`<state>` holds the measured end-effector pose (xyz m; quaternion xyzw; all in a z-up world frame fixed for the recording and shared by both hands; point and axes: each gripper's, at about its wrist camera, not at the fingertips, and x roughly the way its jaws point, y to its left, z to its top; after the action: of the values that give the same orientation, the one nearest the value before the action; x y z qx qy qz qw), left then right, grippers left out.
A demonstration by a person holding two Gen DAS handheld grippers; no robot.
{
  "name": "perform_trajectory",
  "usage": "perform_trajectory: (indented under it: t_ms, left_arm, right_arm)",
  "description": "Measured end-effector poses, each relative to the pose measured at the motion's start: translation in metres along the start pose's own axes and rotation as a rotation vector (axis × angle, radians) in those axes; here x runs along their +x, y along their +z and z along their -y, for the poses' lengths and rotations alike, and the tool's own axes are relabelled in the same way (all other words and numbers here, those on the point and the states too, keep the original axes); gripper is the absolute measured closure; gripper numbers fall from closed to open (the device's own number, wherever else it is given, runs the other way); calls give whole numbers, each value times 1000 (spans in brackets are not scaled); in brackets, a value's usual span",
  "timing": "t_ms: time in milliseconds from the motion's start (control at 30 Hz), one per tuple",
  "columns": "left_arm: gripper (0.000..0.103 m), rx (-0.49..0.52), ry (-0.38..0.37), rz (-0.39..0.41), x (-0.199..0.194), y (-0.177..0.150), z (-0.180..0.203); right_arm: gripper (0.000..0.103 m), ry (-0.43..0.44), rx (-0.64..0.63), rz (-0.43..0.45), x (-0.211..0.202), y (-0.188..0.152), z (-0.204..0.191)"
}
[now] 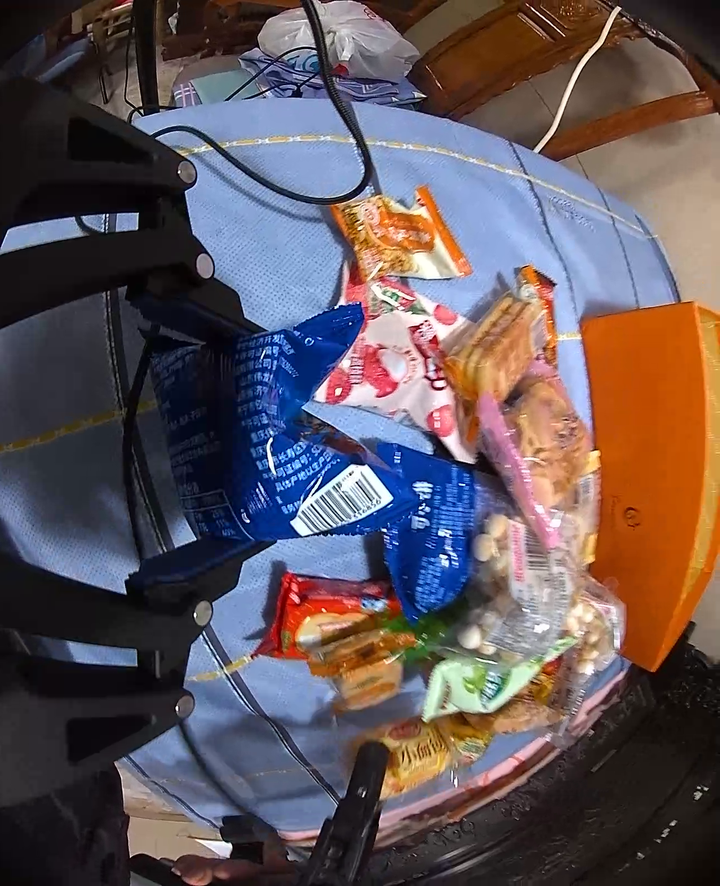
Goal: Organize snacks
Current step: 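Carry both snacks over the orange box and open both tools to drop them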
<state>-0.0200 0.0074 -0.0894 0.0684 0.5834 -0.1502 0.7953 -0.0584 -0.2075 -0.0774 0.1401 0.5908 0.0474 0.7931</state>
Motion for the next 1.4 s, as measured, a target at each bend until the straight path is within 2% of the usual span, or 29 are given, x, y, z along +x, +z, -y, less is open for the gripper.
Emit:
perform_trajectory:
  t_ms: [167,300,467,567,700,800,900,1033,1167,1200,1267,1367,1400]
  left_arm:
    - [41,1,-22,54,-20,13,1]
    - [41,1,-52,120,-45,35,1]
    - [41,-7,-86,213,-74,86,1]
    - [41,-15,-74,263,-81,127,1]
    - [41,-72,-70,305,-79,185,-7]
    - [41,-118,-51,273,-58,235,-11]
    - [41,-125,-14,238,-35,271,-9]
    - [41,-143,6,169,1,307,-9]
    - [36,-182,18,120,29,322,-12]
    - [32,-190,15,116,30,318,-15]
    - [22,-211,7,126,31,312,-19]
    - [12,-210,9,142,23,302,-18]
    - [12,-212,12,143,21,298,-19]
  right_arm:
    - [67,26,-9,73,-28,1,-4]
    - [67,63,-19,139,-55,21,1]
    - [67,102,-38,232,-79,66,0]
    - [67,102,-53,286,-82,105,-7]
    - [66,91,-59,338,-74,165,-13]
    - [66,78,-59,348,-60,205,-16]
    - [66,76,-42,336,-38,245,-16]
    - [66,66,-10,288,-4,273,-15]
    - [62,56,42,202,27,287,-7]
    - [52,50,53,197,29,287,-6]
    - [38,26,51,235,24,283,-5]
    - [34,15,37,260,15,271,-7]
    - [34,17,39,261,14,269,-4]
